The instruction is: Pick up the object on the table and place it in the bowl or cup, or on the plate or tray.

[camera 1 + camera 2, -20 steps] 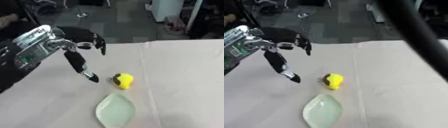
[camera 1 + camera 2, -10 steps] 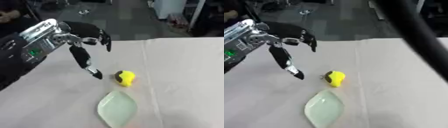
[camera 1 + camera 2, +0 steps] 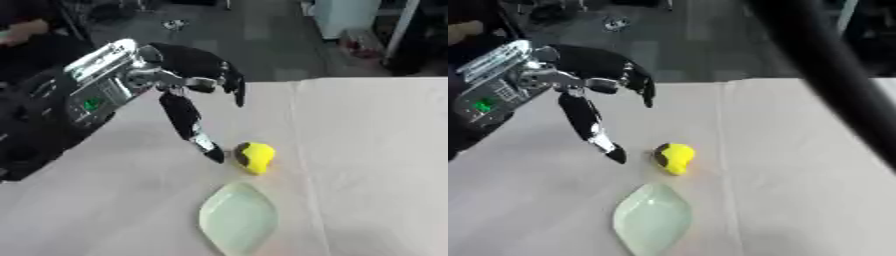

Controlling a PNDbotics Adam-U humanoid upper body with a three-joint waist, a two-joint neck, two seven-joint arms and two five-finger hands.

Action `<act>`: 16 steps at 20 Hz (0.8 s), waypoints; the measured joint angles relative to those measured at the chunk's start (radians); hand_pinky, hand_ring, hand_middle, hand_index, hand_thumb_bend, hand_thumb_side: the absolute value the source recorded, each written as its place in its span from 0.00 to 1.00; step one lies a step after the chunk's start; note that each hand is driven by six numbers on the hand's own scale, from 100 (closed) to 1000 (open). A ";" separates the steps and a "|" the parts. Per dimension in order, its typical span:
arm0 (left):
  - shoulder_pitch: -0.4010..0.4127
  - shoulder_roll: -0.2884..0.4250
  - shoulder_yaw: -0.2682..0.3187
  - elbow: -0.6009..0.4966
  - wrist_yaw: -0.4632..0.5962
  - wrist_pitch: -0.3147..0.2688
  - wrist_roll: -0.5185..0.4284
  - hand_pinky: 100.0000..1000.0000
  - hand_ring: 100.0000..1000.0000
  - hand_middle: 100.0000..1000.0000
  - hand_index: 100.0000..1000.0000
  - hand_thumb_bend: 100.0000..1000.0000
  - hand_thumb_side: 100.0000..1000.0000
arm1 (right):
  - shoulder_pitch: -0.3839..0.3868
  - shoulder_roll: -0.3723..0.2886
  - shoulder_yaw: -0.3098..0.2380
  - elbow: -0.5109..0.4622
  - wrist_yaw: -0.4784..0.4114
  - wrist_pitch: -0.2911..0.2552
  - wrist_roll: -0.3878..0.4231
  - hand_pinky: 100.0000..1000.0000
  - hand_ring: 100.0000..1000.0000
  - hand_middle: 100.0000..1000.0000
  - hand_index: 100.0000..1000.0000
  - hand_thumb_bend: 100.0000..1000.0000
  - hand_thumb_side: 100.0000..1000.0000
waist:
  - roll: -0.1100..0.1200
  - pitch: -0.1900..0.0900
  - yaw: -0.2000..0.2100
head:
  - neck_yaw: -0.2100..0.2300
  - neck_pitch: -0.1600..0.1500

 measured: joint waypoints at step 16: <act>0.002 -0.099 -0.055 0.094 -0.216 -0.108 0.012 0.94 0.76 0.76 0.76 0.58 0.69 | -0.027 -0.003 -0.003 0.000 -0.056 -0.004 0.037 0.08 0.31 0.37 0.23 0.00 0.89 | 0.000 0.009 -0.026 | 0.027 -0.028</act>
